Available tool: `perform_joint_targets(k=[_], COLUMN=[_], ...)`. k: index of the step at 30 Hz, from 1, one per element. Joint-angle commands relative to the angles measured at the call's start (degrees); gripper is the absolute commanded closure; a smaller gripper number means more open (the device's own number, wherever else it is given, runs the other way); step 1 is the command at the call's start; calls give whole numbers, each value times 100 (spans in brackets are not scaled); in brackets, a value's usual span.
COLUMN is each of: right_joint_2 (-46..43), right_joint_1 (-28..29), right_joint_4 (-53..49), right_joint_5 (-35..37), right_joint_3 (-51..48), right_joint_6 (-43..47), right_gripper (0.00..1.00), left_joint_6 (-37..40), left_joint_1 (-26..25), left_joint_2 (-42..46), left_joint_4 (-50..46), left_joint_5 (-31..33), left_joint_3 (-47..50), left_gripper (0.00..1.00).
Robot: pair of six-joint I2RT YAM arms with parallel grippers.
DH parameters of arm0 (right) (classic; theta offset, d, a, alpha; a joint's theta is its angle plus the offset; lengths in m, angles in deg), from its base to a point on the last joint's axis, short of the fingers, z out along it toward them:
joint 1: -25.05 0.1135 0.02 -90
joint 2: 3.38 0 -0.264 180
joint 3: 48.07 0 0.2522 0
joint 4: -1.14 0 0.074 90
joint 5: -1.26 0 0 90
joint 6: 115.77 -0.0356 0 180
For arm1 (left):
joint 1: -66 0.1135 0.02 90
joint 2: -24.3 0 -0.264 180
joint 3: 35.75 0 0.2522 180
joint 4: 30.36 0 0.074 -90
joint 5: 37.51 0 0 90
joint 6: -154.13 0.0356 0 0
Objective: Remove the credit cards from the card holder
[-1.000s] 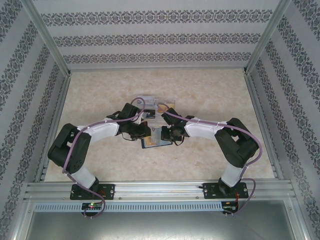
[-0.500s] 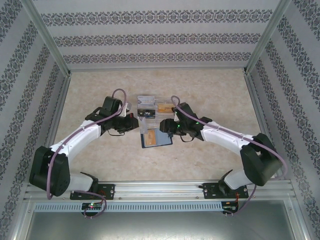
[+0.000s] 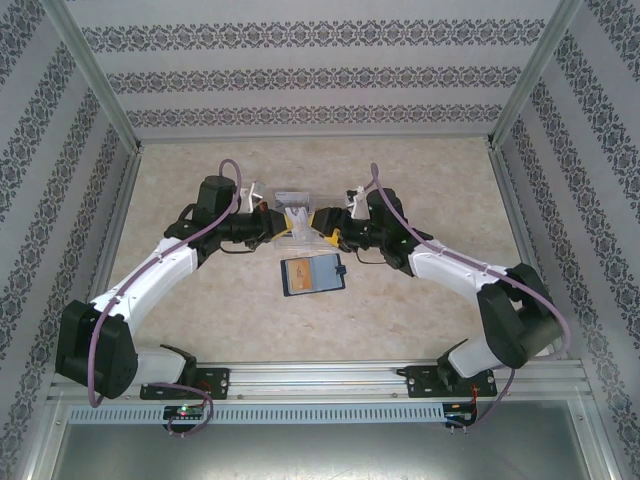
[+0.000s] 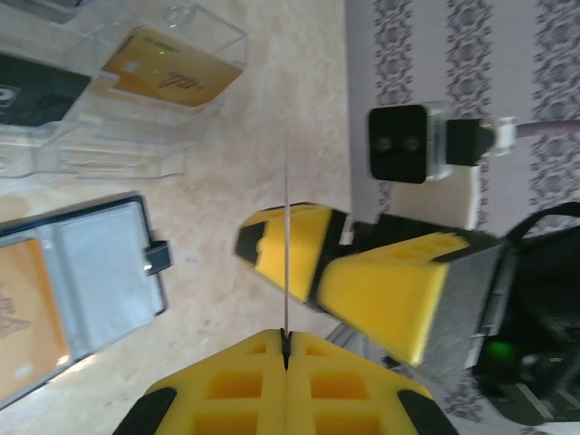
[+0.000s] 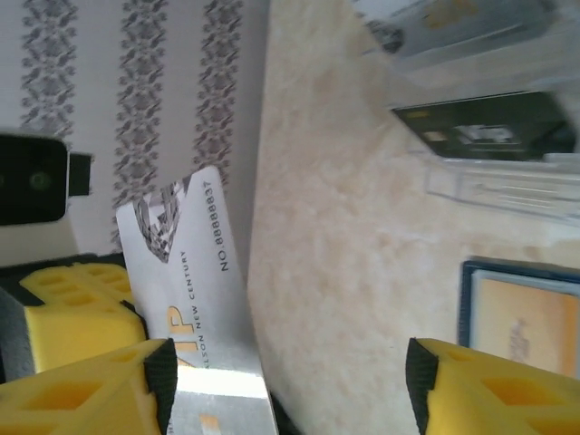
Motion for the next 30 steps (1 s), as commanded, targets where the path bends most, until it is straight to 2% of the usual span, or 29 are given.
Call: perform_joint_targets(k=[1,11,18,20,23,25,30], right_joint_2=[157,155,59,6,-146,-257,-167], right_joint_1=[-115,-182,-193,-186,-149,-67,170], right_joint_4=[783,1131,800,531,-508,-1447,-3210], right_joint_5=[-748,-1000,-1009,-932,-544,-30,1341], right_joint_3=[282,139,165,165,275,447,1129], right_joint_6=[-425,-567,-180,120,1025,1945,3771], right_gripper=[35,64,94,100,100,100,100], left_joint_6=[-751,-819,-600,-362,220,556,1035], left_joint_1=[145,262,366,401,458,510,845], left_joint_2=[-39,-8,109,149,219,311,629], left_joint_4=[880,812,176,-525,-1793,-2480,-3185], left_joint_5=[-403,-476,-314,-18,837,1443,2408], left_joint_3=[-70,4,-6,-134,-332,-374,-128], left_gripper=[100,100,100,85,53,37,13])
